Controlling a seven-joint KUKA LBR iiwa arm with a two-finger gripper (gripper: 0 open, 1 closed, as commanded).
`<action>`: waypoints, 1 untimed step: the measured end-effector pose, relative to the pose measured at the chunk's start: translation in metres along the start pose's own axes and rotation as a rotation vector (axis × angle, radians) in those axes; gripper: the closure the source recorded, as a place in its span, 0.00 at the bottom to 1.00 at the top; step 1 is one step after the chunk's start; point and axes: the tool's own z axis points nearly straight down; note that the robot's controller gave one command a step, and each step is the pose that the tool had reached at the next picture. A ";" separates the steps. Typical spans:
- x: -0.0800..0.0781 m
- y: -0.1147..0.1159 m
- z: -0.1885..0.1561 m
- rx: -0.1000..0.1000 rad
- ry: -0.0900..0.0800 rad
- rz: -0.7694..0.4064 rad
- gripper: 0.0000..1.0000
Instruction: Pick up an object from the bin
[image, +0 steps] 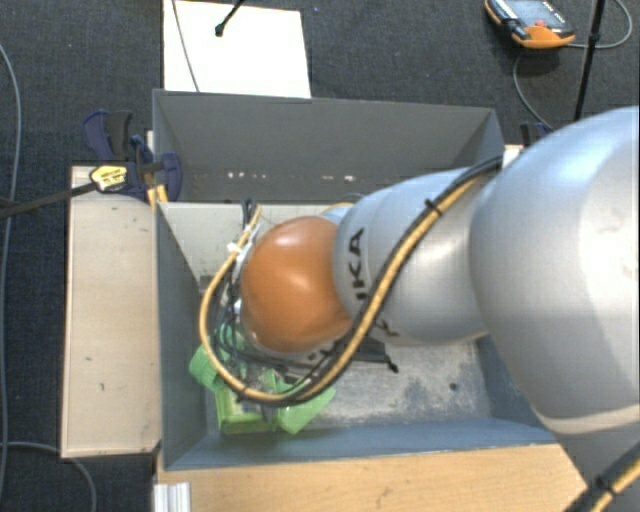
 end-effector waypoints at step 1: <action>0.000 0.000 0.000 0.000 0.001 0.005 1.00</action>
Offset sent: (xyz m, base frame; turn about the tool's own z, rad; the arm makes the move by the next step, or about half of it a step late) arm 0.0000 0.0000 0.0000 0.0000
